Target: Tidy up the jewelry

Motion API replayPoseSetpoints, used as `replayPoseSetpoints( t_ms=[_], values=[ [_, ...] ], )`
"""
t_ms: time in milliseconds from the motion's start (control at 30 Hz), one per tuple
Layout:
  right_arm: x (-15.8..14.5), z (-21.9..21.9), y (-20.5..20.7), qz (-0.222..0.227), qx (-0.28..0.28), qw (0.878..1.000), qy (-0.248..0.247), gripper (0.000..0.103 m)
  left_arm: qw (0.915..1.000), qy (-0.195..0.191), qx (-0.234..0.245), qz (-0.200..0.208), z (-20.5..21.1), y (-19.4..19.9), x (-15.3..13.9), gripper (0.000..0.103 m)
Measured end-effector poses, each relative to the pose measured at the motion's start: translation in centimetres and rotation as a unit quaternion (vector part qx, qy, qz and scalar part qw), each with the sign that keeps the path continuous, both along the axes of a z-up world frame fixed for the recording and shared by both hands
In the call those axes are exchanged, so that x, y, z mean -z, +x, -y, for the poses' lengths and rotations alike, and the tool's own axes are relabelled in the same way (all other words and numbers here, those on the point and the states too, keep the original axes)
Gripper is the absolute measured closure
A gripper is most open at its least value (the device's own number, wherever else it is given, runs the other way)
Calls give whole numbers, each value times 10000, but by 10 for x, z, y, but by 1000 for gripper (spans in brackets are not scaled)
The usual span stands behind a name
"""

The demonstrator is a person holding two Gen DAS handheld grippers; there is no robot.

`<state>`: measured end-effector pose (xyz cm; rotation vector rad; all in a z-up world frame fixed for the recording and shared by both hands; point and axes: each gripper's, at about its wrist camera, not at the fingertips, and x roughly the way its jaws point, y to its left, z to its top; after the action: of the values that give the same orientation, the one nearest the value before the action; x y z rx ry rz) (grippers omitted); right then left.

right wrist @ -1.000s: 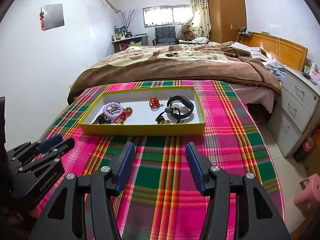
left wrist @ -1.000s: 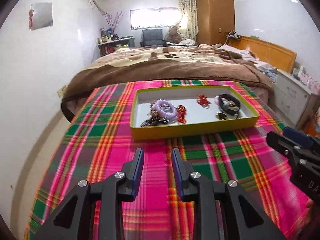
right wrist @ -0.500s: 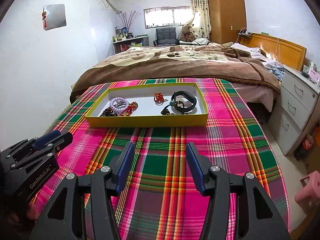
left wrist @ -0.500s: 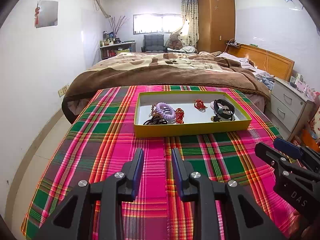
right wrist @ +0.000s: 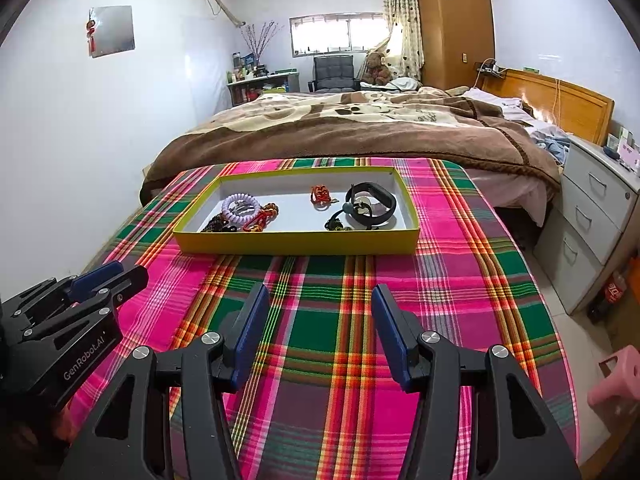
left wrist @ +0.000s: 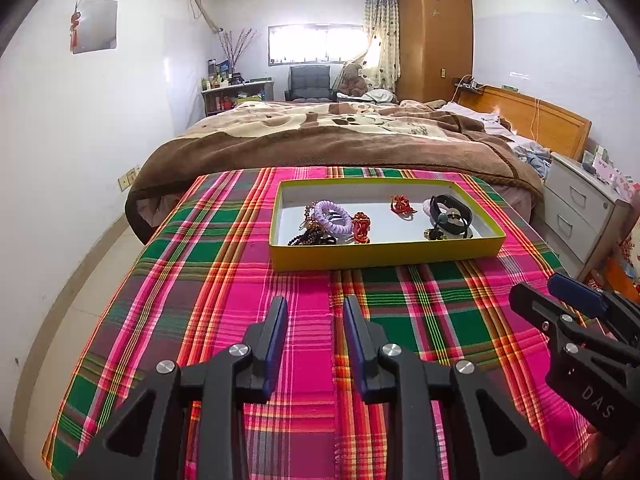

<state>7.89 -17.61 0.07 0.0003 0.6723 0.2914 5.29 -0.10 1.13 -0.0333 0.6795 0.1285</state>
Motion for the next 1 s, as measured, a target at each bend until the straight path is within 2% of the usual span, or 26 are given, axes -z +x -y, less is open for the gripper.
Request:
replayPoseSetpoints(
  t_ms=[1000],
  values=[
    [3,0,0,-68,-23,10000,24,49,10000,-27,25,-59,1,-1,1,75]
  ],
)
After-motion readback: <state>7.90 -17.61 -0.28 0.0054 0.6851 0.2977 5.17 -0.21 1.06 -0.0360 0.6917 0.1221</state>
